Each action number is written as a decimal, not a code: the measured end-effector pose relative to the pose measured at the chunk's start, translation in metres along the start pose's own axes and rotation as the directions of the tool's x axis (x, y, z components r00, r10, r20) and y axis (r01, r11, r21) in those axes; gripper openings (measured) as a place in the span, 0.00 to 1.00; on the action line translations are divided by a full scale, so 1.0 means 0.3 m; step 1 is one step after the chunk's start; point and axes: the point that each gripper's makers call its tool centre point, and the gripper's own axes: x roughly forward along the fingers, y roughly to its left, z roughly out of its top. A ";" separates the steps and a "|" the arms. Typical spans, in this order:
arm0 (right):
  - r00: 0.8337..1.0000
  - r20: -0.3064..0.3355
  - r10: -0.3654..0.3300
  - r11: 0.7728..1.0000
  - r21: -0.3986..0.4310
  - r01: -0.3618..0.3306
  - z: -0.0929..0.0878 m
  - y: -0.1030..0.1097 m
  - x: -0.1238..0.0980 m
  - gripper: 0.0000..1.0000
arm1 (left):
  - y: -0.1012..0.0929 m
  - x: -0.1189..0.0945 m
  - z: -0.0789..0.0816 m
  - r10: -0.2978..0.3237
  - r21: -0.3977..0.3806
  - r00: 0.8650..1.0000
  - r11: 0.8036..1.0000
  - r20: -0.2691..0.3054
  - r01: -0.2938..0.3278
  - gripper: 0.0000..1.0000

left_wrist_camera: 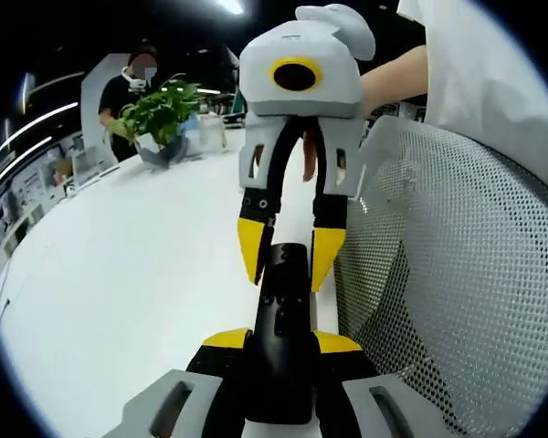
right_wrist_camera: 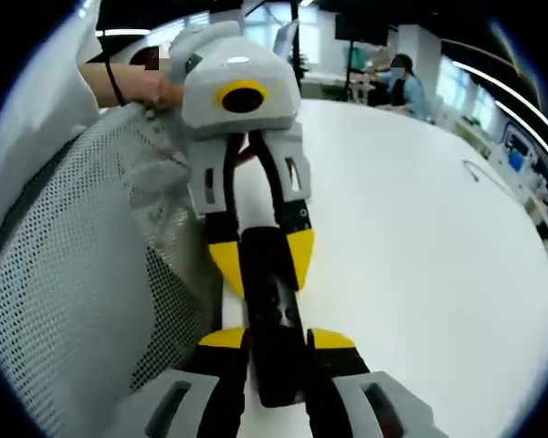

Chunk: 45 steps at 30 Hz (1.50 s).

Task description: Press the specified remote control buttons in sequence, fully releasing each button before pressing the next.

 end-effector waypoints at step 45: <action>0.999 0.026 -0.048 0.999 0.021 0.047 -0.030 0.004 0.022 0.21 | 0.173 -0.283 0.190 0.441 -0.267 0.871 0.885 0.216 -0.382 0.81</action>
